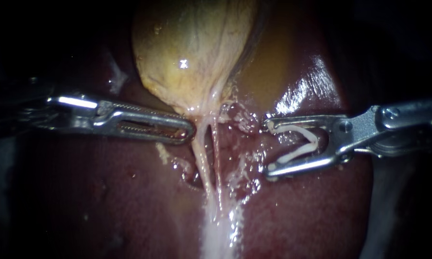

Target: Clipping first clip left tube

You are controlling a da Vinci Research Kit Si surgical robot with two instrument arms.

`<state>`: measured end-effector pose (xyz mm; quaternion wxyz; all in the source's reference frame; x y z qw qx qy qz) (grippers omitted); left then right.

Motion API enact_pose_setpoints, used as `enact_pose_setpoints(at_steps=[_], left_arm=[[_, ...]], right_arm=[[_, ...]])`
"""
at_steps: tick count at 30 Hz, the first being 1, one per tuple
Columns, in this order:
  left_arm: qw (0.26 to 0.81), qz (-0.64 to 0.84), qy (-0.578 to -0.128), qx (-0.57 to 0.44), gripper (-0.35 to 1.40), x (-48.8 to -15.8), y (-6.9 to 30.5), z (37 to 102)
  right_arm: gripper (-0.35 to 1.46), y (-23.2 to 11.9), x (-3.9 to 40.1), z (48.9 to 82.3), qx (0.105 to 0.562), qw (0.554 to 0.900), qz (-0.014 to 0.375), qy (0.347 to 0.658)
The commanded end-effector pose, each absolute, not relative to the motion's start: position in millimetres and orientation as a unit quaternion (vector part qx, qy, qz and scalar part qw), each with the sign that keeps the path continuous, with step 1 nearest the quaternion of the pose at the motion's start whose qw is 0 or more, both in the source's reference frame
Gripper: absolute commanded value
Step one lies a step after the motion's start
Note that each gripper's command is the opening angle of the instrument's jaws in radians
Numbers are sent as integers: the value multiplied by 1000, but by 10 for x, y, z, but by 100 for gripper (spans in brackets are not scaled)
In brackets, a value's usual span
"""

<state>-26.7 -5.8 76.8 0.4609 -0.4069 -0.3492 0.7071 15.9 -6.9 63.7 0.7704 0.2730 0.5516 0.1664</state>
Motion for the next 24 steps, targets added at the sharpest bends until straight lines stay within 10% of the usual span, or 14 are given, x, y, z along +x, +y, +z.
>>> enact_pose_setpoints(at_steps=[1, 24], left_arm=[[461, 707, -349, -407, -35, -266, -59, 767], [469, 697, -351, -413, -35, -246, -64, 686]], right_arm=[[50, -69, 159, 638, 273, 770, 166, 552], [50, -77, 171, 643, 270, 771, 167, 553]])
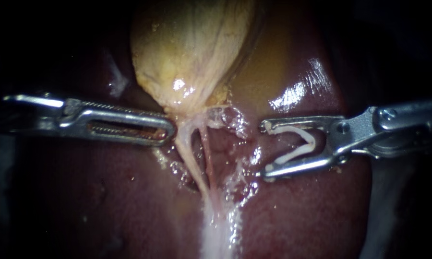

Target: Clipping first clip left tube

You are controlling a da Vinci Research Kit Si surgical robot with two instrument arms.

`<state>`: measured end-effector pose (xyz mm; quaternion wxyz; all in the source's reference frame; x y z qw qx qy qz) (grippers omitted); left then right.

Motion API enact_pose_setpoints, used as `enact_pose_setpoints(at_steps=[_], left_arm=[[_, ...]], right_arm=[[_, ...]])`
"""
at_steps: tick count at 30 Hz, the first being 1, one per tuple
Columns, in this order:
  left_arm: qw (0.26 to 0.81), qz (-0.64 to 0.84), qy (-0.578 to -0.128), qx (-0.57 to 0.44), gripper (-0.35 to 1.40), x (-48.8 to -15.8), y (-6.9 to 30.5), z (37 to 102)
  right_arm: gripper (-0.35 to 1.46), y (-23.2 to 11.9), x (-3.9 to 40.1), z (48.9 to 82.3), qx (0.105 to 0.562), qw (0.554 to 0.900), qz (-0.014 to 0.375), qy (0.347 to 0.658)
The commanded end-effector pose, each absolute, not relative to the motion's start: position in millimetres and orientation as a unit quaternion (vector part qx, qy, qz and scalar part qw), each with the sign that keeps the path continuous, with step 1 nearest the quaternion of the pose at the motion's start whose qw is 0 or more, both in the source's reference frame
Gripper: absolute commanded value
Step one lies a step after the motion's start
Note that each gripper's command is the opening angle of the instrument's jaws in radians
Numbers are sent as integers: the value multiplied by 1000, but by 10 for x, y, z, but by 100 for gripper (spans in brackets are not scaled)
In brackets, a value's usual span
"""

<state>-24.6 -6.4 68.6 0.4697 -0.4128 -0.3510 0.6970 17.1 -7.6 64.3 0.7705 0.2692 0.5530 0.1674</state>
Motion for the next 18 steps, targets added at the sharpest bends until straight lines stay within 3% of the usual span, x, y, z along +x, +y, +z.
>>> enact_pose_setpoints(at_steps=[1, 18], left_arm=[[469, 697, -351, -413, -35, -246, -63, 687], [470, 697, -350, -413, -35, -248, -62, 690]], right_arm=[[50, -78, 173, 644, 270, 770, 166, 553], [50, -119, 239, 675, 295, 762, 151, 556]])
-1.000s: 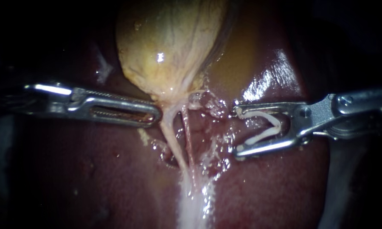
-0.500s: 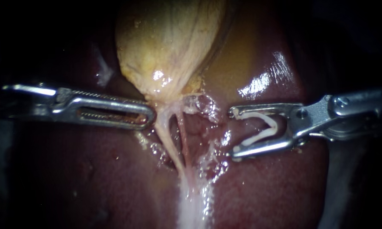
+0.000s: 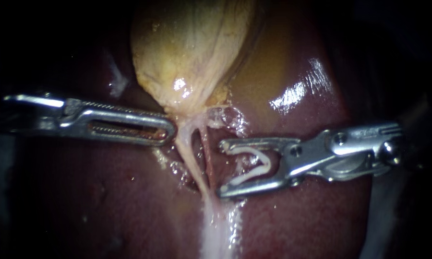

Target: Clipping first clip left tube

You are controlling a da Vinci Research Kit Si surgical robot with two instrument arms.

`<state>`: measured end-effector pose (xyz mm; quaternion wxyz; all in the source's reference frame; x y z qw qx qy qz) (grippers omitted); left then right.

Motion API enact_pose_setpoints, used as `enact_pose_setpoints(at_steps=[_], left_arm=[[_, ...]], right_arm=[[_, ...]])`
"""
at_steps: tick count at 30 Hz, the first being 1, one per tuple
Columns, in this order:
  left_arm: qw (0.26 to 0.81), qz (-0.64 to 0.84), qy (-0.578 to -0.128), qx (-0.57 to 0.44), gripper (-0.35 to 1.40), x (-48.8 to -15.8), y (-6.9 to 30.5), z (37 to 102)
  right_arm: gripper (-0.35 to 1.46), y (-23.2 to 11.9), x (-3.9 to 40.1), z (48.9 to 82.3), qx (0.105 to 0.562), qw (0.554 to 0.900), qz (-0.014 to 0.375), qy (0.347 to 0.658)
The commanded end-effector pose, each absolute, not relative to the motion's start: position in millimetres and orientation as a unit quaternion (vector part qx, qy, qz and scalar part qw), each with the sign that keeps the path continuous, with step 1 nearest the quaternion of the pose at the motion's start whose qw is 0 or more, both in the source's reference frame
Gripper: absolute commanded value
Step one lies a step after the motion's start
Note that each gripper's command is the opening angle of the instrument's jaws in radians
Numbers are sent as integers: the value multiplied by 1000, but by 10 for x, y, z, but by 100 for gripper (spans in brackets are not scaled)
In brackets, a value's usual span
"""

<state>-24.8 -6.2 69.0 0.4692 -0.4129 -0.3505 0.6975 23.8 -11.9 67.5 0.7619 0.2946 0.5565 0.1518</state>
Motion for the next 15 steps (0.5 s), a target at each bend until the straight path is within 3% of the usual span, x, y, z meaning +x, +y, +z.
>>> enact_pose_setpoints(at_steps=[1, 15], left_arm=[[470, 697, -350, -413, -35, -248, -62, 690], [470, 697, -350, -413, -35, -250, -63, 688]], right_arm=[[50, -121, 241, 676, 295, 762, 150, 557], [50, -140, 270, 703, 311, 760, 151, 550]])
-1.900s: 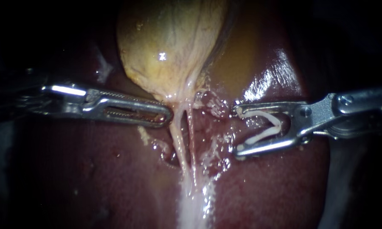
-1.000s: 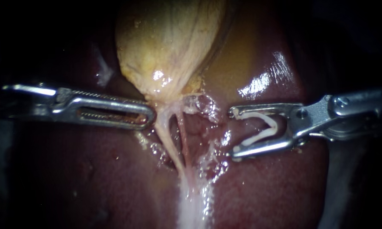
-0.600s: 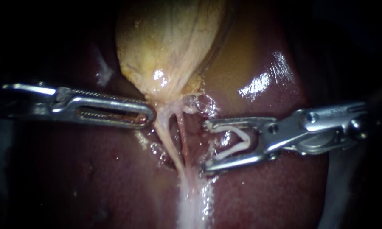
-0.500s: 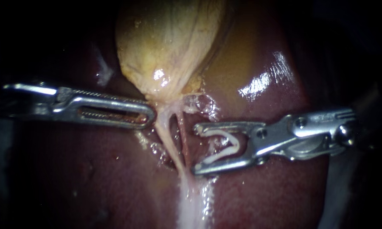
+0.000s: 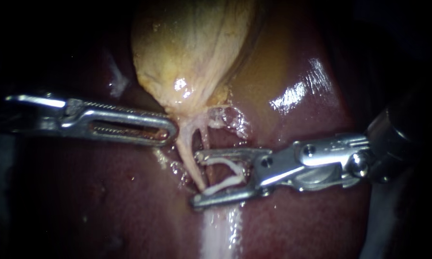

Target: Clipping first clip left tube

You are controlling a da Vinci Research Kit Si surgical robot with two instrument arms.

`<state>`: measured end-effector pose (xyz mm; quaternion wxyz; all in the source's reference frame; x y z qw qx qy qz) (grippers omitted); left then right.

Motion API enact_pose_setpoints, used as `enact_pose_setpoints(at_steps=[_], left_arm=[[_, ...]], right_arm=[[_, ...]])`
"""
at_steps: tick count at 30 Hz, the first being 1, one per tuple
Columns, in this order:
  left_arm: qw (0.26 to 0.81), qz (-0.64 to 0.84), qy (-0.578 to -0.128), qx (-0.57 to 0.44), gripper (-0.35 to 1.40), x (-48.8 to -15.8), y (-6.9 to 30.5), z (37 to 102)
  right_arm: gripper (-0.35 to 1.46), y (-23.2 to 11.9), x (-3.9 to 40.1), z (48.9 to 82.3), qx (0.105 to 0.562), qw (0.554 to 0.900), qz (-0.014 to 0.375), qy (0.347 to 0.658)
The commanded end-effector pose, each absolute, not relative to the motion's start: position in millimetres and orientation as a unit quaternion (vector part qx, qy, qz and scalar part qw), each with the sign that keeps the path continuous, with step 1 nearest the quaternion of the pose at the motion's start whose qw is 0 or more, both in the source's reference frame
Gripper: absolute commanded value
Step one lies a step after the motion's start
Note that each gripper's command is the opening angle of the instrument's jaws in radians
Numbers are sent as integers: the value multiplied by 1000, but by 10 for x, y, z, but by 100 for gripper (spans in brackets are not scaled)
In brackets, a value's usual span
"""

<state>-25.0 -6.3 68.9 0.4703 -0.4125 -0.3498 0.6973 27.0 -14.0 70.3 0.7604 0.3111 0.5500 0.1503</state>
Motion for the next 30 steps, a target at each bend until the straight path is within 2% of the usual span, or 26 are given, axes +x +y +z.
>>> enact_pose_setpoints(at_steps=[1, 13, 23, 26, 30], left_arm=[[470, 697, -350, -413, -35, -250, -63, 688], [471, 697, -349, -413, -35, -252, -63, 687], [471, 697, -349, -413, -35, -254, -63, 688], [471, 697, -349, -413, -35, -255, -63, 688], [471, 697, -349, -413, -35, -255, -63, 688]], right_arm=[[50, -142, 272, 705, 314, 761, 151, 548], [50, -170, 296, 727, 349, 755, 147, 536], [44, -172, 302, 735, 353, 755, 152, 532], [36, -171, 300, 737, 358, 753, 158, 529], [9, -168, 296, 739, 367, 750, 168, 524]])
